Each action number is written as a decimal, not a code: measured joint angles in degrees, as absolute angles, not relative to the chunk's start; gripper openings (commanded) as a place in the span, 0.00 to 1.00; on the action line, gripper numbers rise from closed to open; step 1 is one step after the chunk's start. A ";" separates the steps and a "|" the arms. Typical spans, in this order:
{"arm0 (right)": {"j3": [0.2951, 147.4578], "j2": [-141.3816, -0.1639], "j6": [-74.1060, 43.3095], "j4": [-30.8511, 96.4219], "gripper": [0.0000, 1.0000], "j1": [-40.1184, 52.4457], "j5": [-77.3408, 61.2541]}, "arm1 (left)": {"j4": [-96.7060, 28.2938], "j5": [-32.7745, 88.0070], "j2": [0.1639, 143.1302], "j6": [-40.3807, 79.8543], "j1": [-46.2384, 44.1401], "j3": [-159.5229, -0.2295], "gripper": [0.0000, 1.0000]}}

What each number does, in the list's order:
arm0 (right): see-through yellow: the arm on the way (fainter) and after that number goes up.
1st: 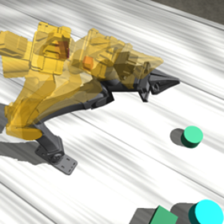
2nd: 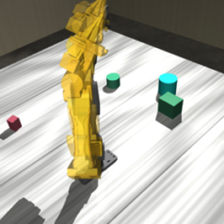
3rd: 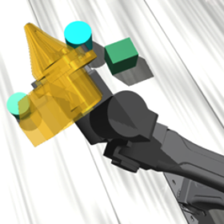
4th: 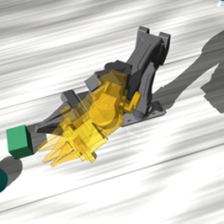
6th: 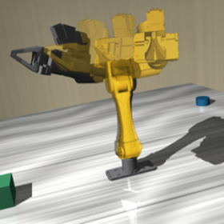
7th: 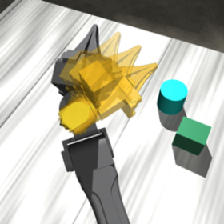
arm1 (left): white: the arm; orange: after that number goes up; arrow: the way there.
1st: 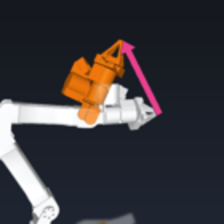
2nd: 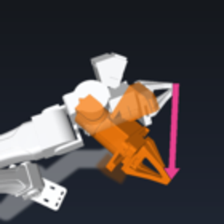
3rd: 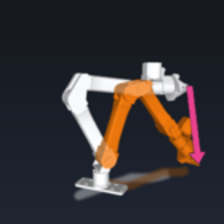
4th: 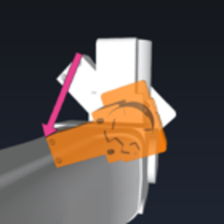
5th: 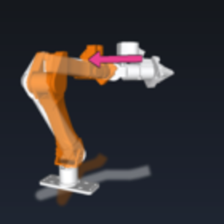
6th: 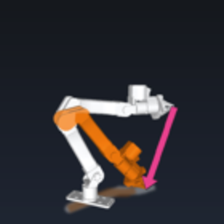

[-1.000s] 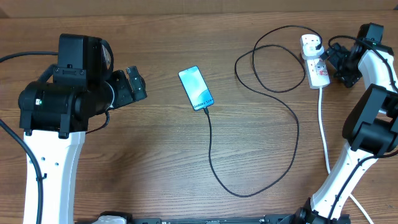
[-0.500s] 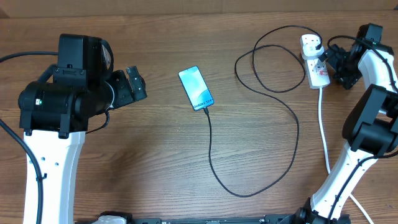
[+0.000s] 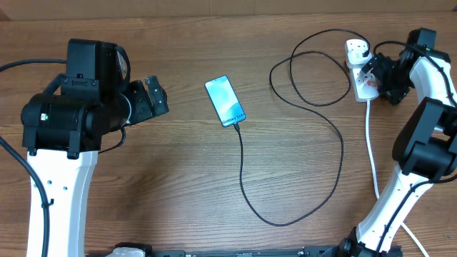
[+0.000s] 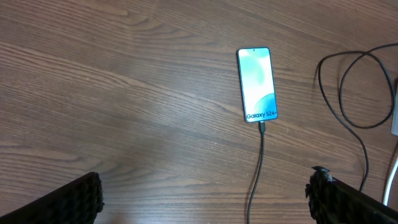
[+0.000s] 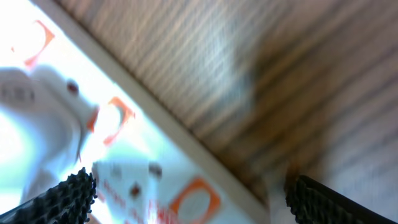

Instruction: Plug charger to phone and switch on socket

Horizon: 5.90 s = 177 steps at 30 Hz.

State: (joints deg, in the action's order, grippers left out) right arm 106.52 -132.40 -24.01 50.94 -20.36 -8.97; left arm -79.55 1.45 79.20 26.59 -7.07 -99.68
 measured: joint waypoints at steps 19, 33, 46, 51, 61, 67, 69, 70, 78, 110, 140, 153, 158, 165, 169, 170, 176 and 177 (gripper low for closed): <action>105.95 -104.92 -25.26 71.85 1.00 -20.10 -10.15 | -79.55 1.45 79.20 26.59 -7.07 -99.68 1.00; 105.95 -85.95 -23.90 85.19 1.00 -10.98 -8.56 | -79.53 1.43 79.20 26.59 -7.07 -99.68 1.00; 94.28 -57.49 -18.61 84.84 1.00 -2.15 -6.61 | -79.55 1.43 79.20 26.59 -7.07 -99.68 0.99; 93.34 -53.25 -18.26 90.63 1.00 -2.15 -6.61 | -79.55 1.45 79.20 26.59 -7.07 -99.68 1.00; 92.97 -53.10 -18.20 94.15 1.00 -2.15 -6.63 | -79.55 1.43 79.20 26.59 -7.07 -99.68 1.00; 92.97 -53.10 -18.13 94.19 1.00 -2.15 -6.66 | -79.55 1.43 79.20 26.59 -7.07 -99.68 1.00; 92.97 -53.10 -18.13 94.17 1.00 -2.15 -6.61 | -79.55 1.43 79.20 26.59 -7.07 -99.68 0.99; 92.97 -53.10 -18.15 94.17 1.00 -2.15 -6.66 | -79.55 1.43 79.20 26.59 -7.07 -99.68 0.99; 92.99 -53.10 -18.09 94.17 1.00 -2.15 -6.63 | -79.55 1.43 79.20 26.59 -7.07 -99.68 1.00; 56.29 -29.80 -2.55 64.23 1.00 -0.67 -8.86 | -79.53 1.43 79.20 26.59 -7.07 -99.68 0.99; 9.61 -1.23 4.51 14.09 1.00 5.30 -13.76 | -79.53 1.43 79.20 26.59 -7.07 -99.68 0.99; 7.35 -0.86 6.96 8.95 1.00 5.30 -11.99 | -79.55 1.43 79.20 26.59 -7.07 -99.68 1.00; 4.08 -0.84 7.99 2.79 1.00 5.30 -11.99 | -79.53 1.43 79.20 26.59 -7.07 -99.68 1.00; 1.06 -0.80 8.58 -0.84 1.00 5.30 -11.75 | -79.57 1.43 79.20 26.59 -7.07 -99.68 1.00; 1.06 -0.73 8.73 1.43 1.00 5.30 -11.09 | -79.55 1.43 79.20 26.59 -7.07 -99.68 0.99; 1.06 -0.73 8.73 2.70 1.00 5.30 -10.92 | -79.55 1.43 79.20 26.59 -7.07 -99.68 1.00; 1.06 -0.73 8.58 4.38 1.00 5.30 -8.84 | -79.55 1.43 79.20 26.59 -7.07 -99.68 1.00; 1.06 -0.73 8.01 4.51 1.00 5.30 -8.01 | -79.55 1.43 79.20 26.59 -7.07 -99.68 1.00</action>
